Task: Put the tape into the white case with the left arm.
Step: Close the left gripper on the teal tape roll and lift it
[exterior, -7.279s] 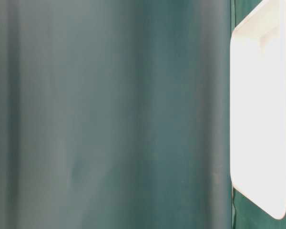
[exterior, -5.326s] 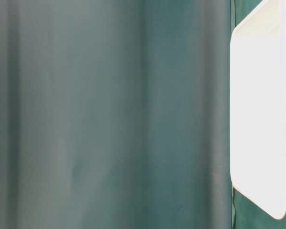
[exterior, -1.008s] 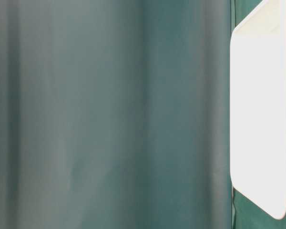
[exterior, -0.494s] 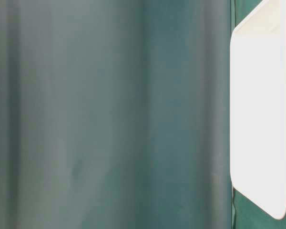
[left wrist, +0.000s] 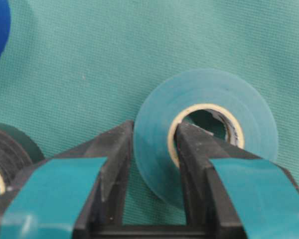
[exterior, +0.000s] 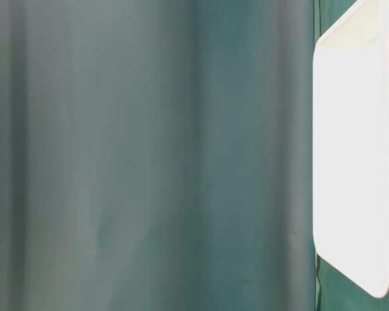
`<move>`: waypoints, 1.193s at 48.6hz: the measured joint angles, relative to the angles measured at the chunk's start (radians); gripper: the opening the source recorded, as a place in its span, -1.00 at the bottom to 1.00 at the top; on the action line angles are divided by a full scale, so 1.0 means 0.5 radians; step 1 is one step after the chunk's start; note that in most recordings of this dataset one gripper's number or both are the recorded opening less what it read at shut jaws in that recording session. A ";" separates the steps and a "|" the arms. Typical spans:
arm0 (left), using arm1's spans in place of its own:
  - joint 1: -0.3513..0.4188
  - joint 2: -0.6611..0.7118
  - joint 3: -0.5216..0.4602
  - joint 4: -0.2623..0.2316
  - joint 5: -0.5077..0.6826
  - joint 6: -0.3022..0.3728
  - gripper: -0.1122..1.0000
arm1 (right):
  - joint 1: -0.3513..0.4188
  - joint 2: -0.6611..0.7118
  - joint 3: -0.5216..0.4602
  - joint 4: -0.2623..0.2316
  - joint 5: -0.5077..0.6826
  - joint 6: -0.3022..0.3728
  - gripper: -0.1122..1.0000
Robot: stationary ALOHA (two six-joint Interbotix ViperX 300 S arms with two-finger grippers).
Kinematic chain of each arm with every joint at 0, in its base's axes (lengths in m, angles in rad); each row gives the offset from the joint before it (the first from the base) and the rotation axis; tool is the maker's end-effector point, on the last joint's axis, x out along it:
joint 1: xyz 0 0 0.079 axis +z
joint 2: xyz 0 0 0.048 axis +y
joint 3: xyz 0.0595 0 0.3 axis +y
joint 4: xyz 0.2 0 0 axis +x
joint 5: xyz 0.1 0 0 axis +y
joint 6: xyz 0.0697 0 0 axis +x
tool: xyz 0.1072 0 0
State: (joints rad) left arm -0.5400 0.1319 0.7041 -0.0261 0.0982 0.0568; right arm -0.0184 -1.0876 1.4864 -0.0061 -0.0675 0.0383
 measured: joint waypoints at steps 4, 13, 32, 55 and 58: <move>0.000 0.000 -0.009 0.000 0.021 0.003 -0.37 | 0.000 0.000 0.003 0.000 0.000 0.003 -0.97; -0.003 -0.055 -0.009 0.000 0.077 -0.006 -0.37 | 0.000 0.000 0.003 0.000 0.000 0.003 -0.97; -0.018 -0.353 -0.123 0.000 0.485 -0.003 -0.37 | 0.000 0.000 0.003 0.000 0.000 0.003 -0.97; 0.426 -0.448 -0.107 0.003 0.565 0.003 -0.37 | 0.000 0.000 0.003 0.000 0.000 0.000 -0.97; 0.518 -0.466 -0.092 0.000 0.565 0.006 -0.37 | 0.003 0.000 0.003 0.000 0.000 0.003 -0.97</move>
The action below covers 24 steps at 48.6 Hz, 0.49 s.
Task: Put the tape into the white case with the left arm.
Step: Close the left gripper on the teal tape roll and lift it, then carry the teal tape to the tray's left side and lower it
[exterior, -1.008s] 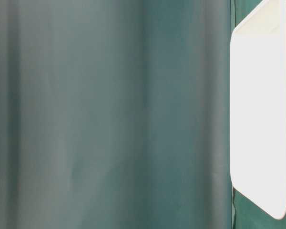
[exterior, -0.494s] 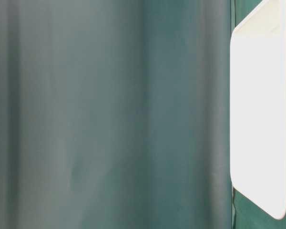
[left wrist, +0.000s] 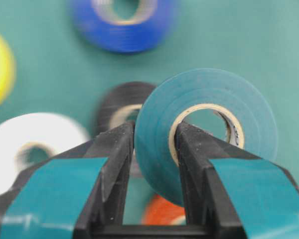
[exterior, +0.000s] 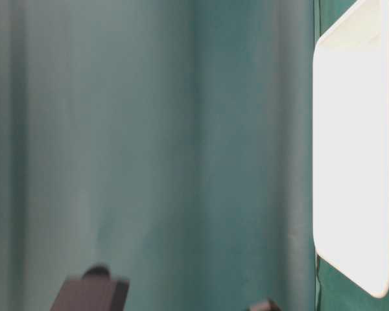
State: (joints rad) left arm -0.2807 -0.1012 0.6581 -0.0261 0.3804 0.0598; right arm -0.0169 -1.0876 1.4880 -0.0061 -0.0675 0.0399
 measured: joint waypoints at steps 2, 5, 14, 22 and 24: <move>0.074 -0.015 0.015 0.003 0.000 0.009 -0.37 | -0.003 0.000 0.000 0.000 0.000 0.000 -0.97; 0.193 -0.037 0.034 0.003 0.000 0.025 -0.37 | -0.003 0.000 0.000 0.000 0.000 0.000 -0.97; 0.488 -0.089 0.080 0.003 -0.018 0.147 -0.37 | -0.003 0.000 0.000 0.000 0.000 0.000 -0.97; 0.681 -0.095 0.086 0.003 -0.083 0.245 -0.37 | -0.003 0.000 0.006 0.000 -0.003 0.000 -0.97; 0.721 -0.092 0.086 0.003 -0.098 0.270 -0.37 | -0.003 0.000 0.006 0.000 0.000 0.000 -0.97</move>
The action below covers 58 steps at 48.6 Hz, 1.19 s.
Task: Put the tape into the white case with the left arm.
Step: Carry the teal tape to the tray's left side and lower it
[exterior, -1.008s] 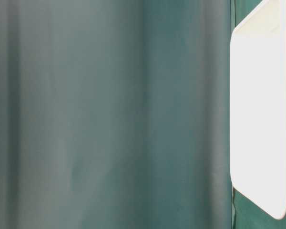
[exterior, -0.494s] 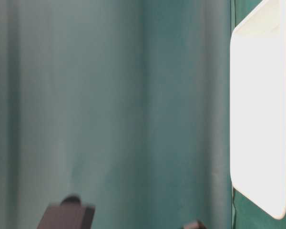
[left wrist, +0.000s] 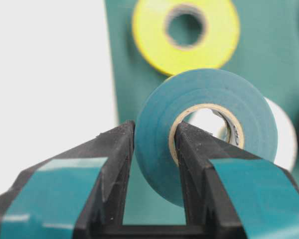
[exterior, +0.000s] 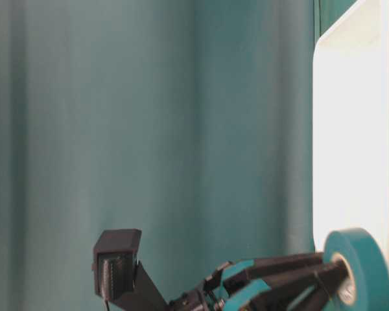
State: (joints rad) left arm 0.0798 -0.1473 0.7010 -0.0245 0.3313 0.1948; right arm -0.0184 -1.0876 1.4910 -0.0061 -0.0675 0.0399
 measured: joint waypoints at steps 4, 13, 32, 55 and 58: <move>0.074 0.000 0.000 0.000 -0.028 0.037 -0.37 | 0.000 0.000 0.000 0.003 0.000 0.000 -0.97; 0.249 0.037 0.000 0.000 -0.055 0.114 -0.37 | 0.000 0.000 0.000 0.000 -0.003 0.000 -0.97; 0.439 0.166 -0.043 0.000 -0.150 0.193 -0.37 | 0.000 0.000 0.000 0.000 -0.003 -0.003 -0.97; 0.442 0.295 -0.098 0.000 -0.202 0.193 -0.36 | 0.000 0.000 0.003 0.000 -0.006 0.000 -0.97; 0.439 0.295 -0.098 0.000 -0.218 0.193 -0.31 | 0.000 0.000 0.006 0.000 -0.006 0.000 -0.97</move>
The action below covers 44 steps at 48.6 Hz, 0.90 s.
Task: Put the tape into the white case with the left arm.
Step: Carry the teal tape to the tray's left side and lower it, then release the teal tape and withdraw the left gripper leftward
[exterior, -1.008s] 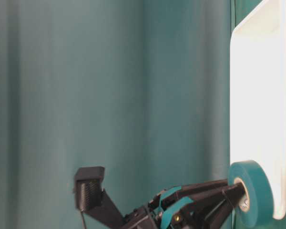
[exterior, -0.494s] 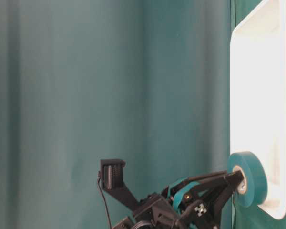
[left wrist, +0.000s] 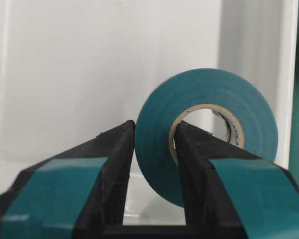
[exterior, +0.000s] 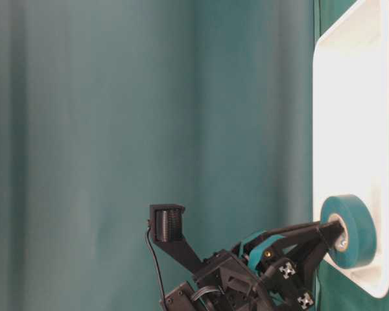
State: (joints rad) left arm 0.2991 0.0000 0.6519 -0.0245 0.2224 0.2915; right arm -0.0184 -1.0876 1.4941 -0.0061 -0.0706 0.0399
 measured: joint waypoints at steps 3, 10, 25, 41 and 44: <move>0.000 0.000 0.000 0.000 -0.012 0.000 0.01 | 0.000 0.000 0.000 0.000 0.000 0.000 -0.97; 0.003 0.000 0.000 0.000 -0.018 -0.003 0.74 | 0.000 0.000 0.000 0.000 0.000 0.000 -0.97; 0.003 -0.049 0.061 0.003 -0.018 -0.012 0.95 | 0.000 0.000 0.009 0.000 -0.009 0.000 -0.97; -0.110 -0.313 0.245 0.000 -0.021 -0.025 0.95 | 0.000 0.000 0.009 0.000 -0.012 0.000 -0.97; -0.169 -0.377 0.288 0.003 -0.021 -0.021 0.95 | 0.000 0.000 0.009 0.000 -0.012 0.000 -0.97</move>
State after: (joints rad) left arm 0.2148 -0.1887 0.7961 -0.0230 0.2117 0.2807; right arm -0.0184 -1.0876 1.4987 -0.0061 -0.0767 0.0399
